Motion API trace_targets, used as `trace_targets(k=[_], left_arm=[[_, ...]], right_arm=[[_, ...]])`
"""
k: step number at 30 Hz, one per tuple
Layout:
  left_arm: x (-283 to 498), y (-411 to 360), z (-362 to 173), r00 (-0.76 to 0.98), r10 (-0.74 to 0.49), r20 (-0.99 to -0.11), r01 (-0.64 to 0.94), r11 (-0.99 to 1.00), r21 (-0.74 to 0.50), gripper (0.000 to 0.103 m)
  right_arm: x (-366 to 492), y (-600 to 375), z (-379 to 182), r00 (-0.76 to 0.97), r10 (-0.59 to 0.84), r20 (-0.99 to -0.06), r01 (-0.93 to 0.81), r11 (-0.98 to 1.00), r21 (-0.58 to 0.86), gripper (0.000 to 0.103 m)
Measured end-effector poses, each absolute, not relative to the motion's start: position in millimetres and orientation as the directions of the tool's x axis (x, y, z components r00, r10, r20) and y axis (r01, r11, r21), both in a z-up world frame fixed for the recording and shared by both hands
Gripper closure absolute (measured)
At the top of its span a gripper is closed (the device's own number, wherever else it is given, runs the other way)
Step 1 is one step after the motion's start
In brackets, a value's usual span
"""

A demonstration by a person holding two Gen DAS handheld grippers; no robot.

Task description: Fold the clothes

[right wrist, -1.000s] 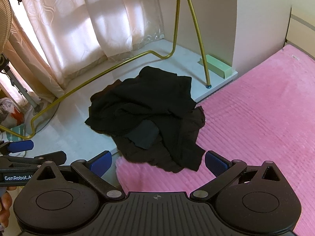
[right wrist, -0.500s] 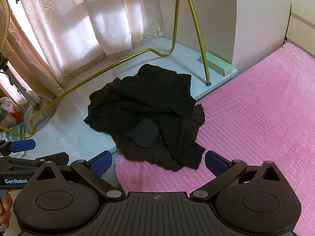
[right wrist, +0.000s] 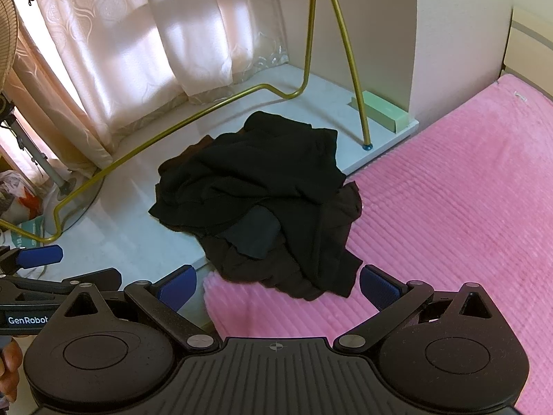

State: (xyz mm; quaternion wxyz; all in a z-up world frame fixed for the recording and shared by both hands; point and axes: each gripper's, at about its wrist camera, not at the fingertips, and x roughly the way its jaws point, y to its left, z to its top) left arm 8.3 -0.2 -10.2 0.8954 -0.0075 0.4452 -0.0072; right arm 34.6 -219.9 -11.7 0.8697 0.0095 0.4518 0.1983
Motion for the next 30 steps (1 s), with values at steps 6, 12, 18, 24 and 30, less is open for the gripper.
trace_targets(k=[6,12,18,24,30], left_arm=[[7,-1,-10,0.603,-0.020,-0.797,0.009,1.000,-0.018,0.002],[4,-2,-10,0.603,-0.022,-0.798,0.013,1.000,-0.018,0.002],[4,-2,-10,0.601,-0.024,-0.799,0.014,1.000,-0.019,0.002],[1,0,-11,0.602,-0.034,-0.798,0.021,0.999,-0.026,0.002],[-1,5,-12,0.600,-0.038,-0.799,0.025,0.999,-0.028,0.002]], right_arm=[[33,-218,-10,0.512,0.354,-0.783,-0.340,0.920,0.194,0.000],[32,-217,-10,0.509,0.354,-0.785,-0.344,0.919,0.191,0.000],[32,-214,-10,0.506,0.353,-0.787,-0.348,0.918,0.188,0.000],[30,-212,-9,0.506,0.350,-0.789,-0.349,0.919,0.183,0.000],[29,-209,-10,0.506,0.343,-0.791,-0.344,0.922,0.179,0.000]])
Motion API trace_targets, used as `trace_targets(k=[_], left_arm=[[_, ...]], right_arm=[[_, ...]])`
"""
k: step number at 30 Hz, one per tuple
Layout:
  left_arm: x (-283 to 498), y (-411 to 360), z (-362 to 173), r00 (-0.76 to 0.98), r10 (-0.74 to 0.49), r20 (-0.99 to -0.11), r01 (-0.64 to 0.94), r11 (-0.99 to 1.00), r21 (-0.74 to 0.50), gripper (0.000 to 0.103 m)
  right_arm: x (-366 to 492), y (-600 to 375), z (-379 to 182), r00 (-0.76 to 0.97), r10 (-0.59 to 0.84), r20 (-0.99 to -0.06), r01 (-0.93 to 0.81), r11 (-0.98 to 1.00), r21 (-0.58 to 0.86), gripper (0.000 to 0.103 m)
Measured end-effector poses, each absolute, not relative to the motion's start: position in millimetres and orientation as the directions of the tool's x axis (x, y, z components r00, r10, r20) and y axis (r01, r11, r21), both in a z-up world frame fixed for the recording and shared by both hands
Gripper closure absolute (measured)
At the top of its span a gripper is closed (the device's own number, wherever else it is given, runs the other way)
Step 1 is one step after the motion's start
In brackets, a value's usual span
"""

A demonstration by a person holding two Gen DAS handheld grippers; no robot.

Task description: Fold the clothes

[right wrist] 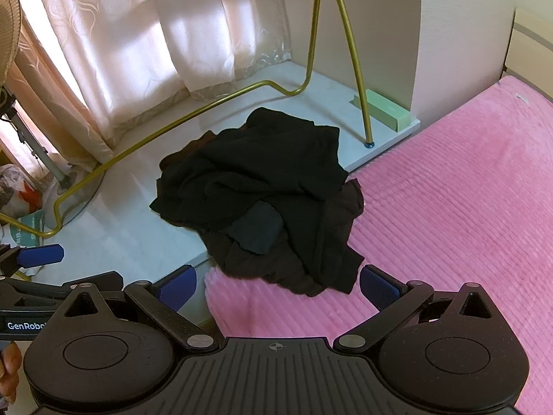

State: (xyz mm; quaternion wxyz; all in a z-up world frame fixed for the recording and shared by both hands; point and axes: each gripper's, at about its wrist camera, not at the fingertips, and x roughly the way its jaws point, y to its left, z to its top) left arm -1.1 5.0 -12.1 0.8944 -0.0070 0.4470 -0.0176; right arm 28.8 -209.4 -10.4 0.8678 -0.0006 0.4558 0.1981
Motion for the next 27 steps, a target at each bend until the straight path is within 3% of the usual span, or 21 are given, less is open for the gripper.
trace_targets(k=[15,27], left_arm=[[6,25,-18,0.622,-0.003,-0.783,0.028,0.999,0.018,0.005],[57,37,-42,0.643,0.157,-0.750,0.021,0.975,0.222,0.006]], right_arm=[[32,-225,-18,0.520,0.320,-0.792,-0.322,0.932,0.166,0.000],[89,-234,-54,0.524,0.430,-0.735,-0.610,0.792,0.028,0.000]])
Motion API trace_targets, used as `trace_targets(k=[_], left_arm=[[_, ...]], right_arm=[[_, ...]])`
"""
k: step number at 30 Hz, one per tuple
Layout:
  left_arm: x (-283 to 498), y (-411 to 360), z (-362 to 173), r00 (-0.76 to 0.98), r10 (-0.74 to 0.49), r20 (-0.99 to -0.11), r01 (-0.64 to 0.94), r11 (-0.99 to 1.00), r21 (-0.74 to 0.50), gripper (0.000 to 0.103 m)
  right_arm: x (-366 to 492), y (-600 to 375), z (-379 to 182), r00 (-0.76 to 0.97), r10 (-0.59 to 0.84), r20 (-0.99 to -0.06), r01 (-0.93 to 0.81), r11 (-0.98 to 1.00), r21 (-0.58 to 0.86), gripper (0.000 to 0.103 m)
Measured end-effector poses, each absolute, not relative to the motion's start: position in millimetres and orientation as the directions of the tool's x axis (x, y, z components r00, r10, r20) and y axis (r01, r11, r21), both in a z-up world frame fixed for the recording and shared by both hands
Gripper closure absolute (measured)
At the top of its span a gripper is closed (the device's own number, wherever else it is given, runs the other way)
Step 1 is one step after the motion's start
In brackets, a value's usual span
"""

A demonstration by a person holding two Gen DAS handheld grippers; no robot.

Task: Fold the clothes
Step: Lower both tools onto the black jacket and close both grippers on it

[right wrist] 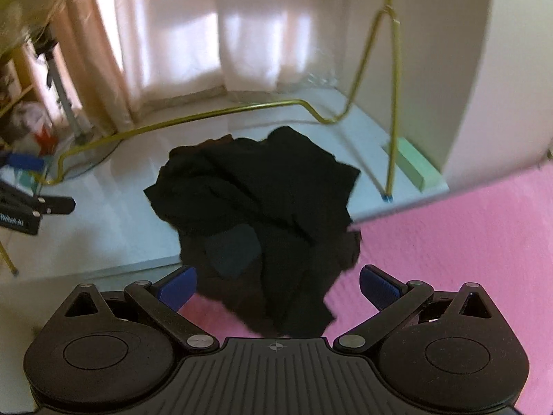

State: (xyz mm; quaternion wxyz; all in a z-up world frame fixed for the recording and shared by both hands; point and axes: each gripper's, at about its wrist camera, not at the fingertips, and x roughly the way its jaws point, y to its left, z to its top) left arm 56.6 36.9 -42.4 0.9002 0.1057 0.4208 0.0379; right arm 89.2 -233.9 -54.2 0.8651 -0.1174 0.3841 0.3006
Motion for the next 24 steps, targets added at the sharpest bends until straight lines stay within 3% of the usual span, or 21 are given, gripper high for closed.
trace_targets(k=[14,19,20,21,23,24], left_arm=[[254,79,-180,0.619,0.149,-0.771,0.388,0.796,0.465,0.007],[309,84,-230,0.605,0.119,-0.787,0.513,0.698,0.500,0.021],[317,84,-240,0.602,0.113,-0.791,0.528,0.686,0.500,0.021],[324,84,-247,0.593,0.108,-0.798,0.543,0.678,0.495,0.027],[334,84,-260,0.561,0.112,-0.820,0.564,0.674,0.477,0.058],[337,84,-262,0.547,0.114,-0.829,0.567,0.678,0.468,0.073]], right_arm=[[240,-109,-187,0.515,0.434,-0.739,-0.742,0.657,-0.131,0.000],[291,-79,-244,0.488,0.434,-0.757,-0.751,0.651,-0.111,0.001],[299,-75,-253,0.476,0.436,-0.764,-0.750,0.655,-0.094,0.004],[305,-72,-260,0.461,0.436,-0.773,-0.750,0.657,-0.077,0.027],[315,-66,-273,0.437,0.442,-0.783,-0.745,0.666,-0.040,0.047],[316,-66,-275,0.436,0.450,-0.779,-0.735,0.678,-0.020,0.068]])
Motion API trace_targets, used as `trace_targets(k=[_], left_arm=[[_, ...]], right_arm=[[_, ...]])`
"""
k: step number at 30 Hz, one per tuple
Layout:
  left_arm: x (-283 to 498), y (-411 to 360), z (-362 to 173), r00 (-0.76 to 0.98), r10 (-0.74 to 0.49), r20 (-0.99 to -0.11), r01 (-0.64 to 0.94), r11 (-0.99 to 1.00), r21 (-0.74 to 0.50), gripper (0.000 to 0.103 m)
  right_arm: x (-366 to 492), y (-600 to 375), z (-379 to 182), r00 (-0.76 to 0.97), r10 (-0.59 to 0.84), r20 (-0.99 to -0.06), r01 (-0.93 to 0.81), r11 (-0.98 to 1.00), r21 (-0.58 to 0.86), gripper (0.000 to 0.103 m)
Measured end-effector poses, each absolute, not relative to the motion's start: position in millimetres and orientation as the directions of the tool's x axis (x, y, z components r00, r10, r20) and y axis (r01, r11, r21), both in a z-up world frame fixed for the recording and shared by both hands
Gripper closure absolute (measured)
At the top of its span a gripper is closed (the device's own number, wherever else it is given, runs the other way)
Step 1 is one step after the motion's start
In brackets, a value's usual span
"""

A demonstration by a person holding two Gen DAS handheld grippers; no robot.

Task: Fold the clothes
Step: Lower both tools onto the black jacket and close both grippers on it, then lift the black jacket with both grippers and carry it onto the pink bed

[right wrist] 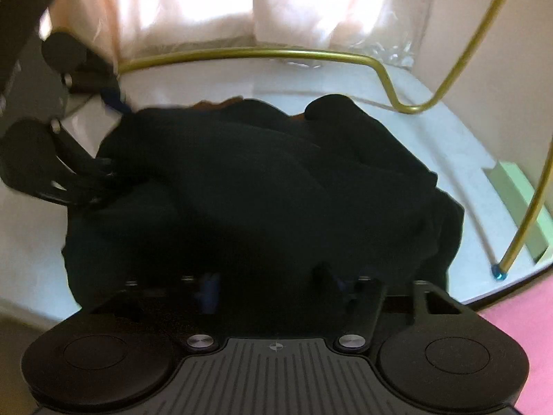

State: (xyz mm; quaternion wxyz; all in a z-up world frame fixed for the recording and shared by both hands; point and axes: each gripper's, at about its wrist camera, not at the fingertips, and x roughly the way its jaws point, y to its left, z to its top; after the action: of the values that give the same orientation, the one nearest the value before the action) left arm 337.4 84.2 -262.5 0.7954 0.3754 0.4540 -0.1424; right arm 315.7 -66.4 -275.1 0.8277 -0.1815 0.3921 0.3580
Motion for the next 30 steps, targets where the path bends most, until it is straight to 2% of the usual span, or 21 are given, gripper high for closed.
trace_targets(k=[2,3,10,16,22,26,30], left_arm=[[337,85,-256,0.532,0.106,-0.840,0.564,0.697,0.444,0.087],[335,85,-248,0.530,0.093,-0.843,0.558,0.710,0.429,0.095],[259,49,-129,0.682,-0.100,-0.724,0.558,0.712,0.427,0.097],[143,-45,-40,0.669,-0.378,-0.640,0.684,0.648,0.333,0.098],[18,-167,-1,0.510,-0.626,-0.590,0.833,0.530,0.159,0.098],[-50,-245,14,0.321,-0.769,-0.553,0.921,0.389,-0.006,0.098],[-100,-314,31,0.099,-0.856,-0.508,0.973,0.190,-0.132,0.098]], right_arm=[[311,-68,-269,0.451,0.457,-0.766,-0.712,0.702,0.000,0.089],[307,-70,-262,0.467,0.460,-0.755,-0.697,0.717,0.006,0.095],[269,-143,-164,0.621,0.501,-0.603,-0.563,0.820,0.102,0.097],[157,-285,-75,0.764,0.422,-0.489,-0.376,0.906,0.194,0.097],[1,-429,-8,0.838,0.237,-0.492,-0.155,0.967,0.202,0.097],[-111,-506,41,0.862,0.072,-0.502,-0.010,0.992,0.124,0.097],[-206,-555,95,0.864,-0.106,-0.492,0.131,0.991,0.018,0.097]])
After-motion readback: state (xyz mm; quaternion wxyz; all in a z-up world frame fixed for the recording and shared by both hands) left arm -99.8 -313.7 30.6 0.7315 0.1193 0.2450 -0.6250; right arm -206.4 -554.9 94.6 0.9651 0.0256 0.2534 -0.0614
